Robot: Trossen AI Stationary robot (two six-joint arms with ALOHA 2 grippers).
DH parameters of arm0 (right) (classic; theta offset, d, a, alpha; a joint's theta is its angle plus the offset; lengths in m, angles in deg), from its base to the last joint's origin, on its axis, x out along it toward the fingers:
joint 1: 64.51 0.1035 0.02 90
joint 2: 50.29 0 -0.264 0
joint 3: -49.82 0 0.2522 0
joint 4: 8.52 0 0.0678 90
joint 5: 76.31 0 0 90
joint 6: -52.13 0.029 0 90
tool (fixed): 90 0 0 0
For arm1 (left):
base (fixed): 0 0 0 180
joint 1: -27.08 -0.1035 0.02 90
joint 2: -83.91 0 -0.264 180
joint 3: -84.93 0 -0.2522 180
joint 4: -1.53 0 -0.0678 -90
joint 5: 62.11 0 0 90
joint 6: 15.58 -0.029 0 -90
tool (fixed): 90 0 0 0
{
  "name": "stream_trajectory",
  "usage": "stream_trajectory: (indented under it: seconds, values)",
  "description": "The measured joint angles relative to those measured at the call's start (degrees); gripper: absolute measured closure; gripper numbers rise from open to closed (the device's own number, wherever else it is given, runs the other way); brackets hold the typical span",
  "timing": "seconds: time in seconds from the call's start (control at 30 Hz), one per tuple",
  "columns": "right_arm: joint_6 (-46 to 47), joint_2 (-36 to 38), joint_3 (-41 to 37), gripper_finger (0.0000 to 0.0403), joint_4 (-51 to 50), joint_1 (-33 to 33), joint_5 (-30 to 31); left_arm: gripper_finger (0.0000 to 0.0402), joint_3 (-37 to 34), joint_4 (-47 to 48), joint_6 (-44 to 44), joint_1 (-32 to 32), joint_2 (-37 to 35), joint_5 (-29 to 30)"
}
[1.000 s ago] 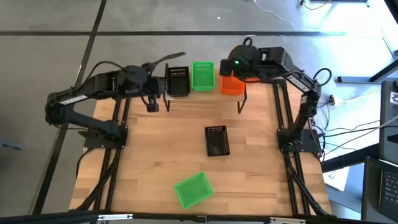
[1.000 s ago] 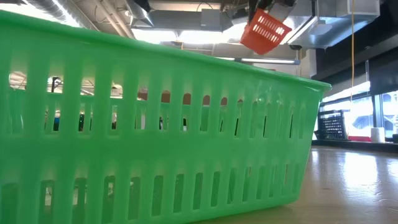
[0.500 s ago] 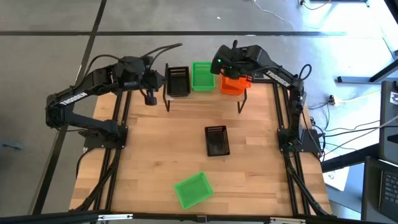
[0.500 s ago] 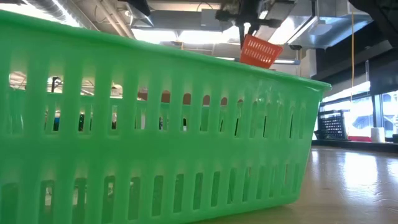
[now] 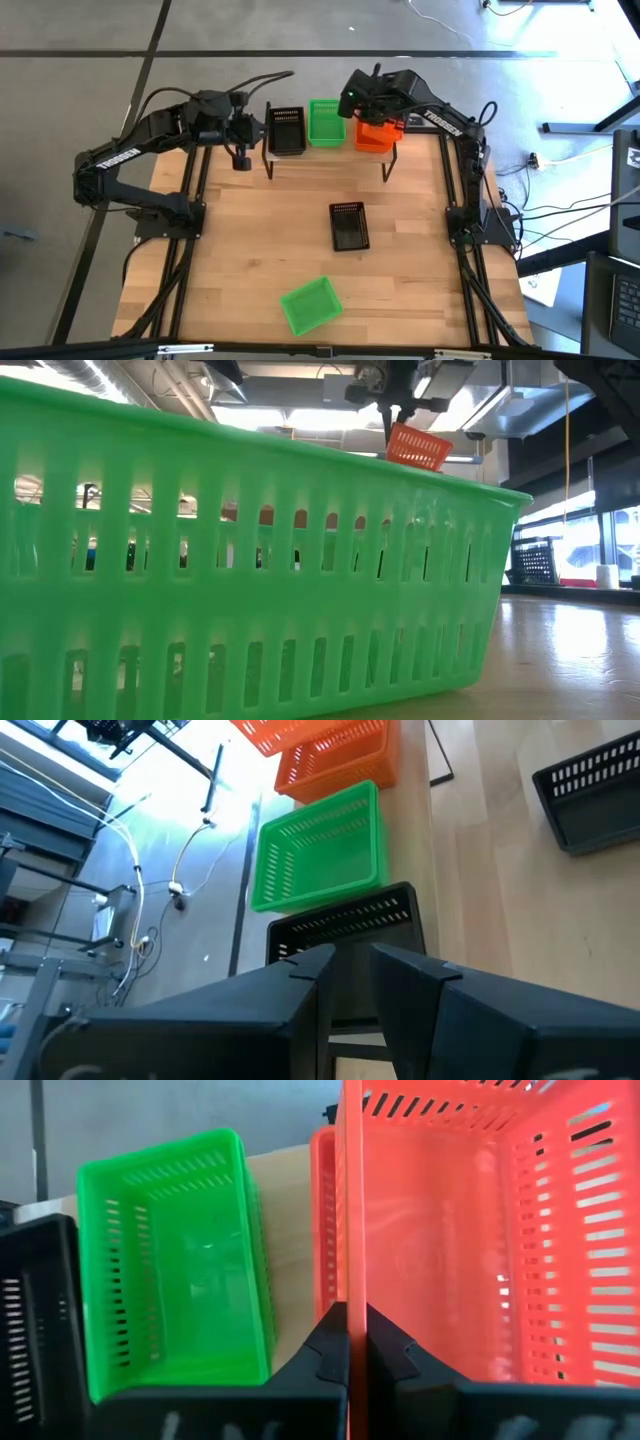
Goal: Stack baskets on shelf by color
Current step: Stack the orange bin on top of the other bins on the shelf
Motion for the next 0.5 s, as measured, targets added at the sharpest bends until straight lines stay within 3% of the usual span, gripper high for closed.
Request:
stream_trajectory:
  seconds: [0.5]
  values:
    - [-2.05,-1.73,0.0,0.0393,0.11,-0.87,-2.34,0.0342,0.0,0.07,-0.11,0.0,0.0,0.02]
